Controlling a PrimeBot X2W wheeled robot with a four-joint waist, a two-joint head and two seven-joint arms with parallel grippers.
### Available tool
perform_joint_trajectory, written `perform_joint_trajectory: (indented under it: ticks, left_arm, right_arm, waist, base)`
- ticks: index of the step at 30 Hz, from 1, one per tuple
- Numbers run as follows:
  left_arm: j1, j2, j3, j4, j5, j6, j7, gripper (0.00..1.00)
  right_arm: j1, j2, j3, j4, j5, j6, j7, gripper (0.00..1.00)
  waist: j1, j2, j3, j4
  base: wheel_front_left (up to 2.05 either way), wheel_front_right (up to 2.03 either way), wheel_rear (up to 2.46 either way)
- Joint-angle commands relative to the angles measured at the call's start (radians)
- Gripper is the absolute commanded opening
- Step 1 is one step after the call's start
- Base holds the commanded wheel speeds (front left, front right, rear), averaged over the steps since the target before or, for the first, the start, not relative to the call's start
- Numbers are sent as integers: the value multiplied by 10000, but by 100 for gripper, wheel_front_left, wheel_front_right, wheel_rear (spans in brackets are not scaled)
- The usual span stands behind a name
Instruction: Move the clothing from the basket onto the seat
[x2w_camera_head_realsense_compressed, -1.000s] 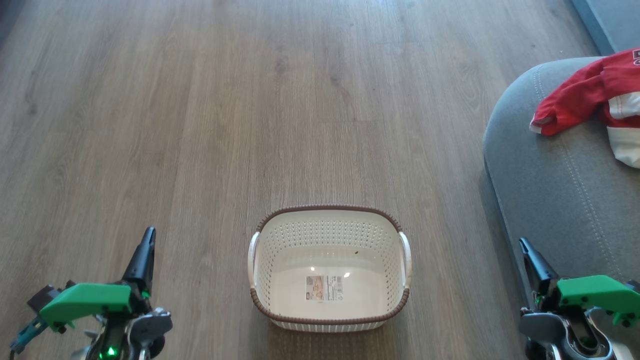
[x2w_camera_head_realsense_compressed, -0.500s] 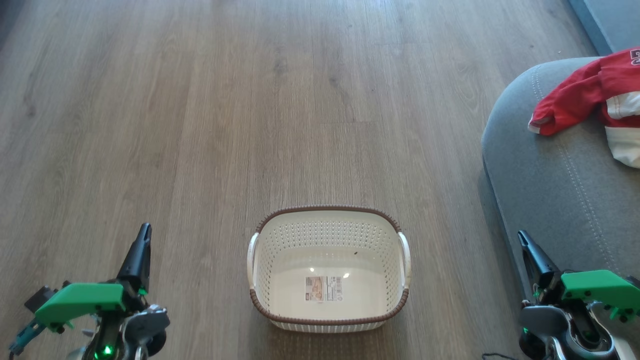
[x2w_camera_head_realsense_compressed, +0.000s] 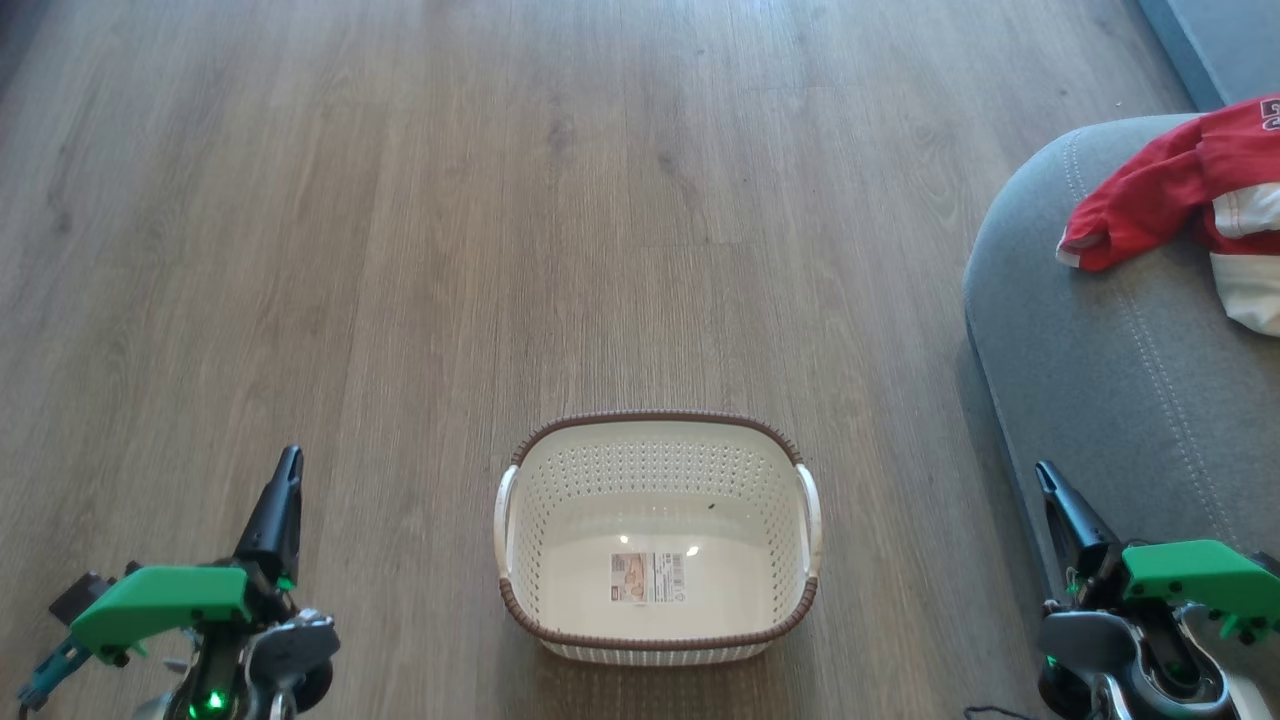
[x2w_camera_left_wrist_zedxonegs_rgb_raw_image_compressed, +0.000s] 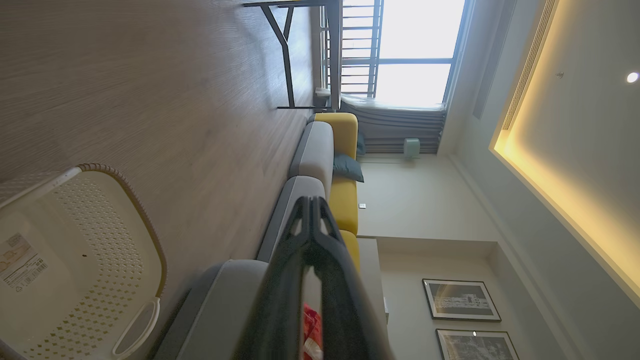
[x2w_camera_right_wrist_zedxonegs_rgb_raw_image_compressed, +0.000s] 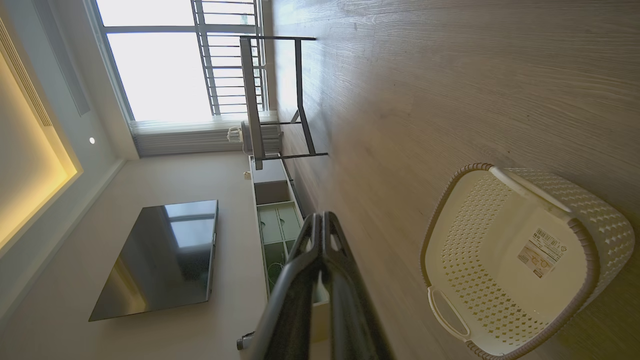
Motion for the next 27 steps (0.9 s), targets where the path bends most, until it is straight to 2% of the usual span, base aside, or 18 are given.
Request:
perform_joint_trajectory:
  ticks: [1,27]
  left_arm:
    - [-557,43,365,-344,-35,-67,77,0]
    - [-556,43,363,-345,-37,-67,75,0]
  right_arm:
    - [-471,-143,171,-318,61,69,77,0]
    - [-471,-143,171,-318,61,69,76,0]
  waist:
    - [0,0,0,1]
    - [0,0,0,1]
  base:
    - [0,0,0]
    - [0,0,0]
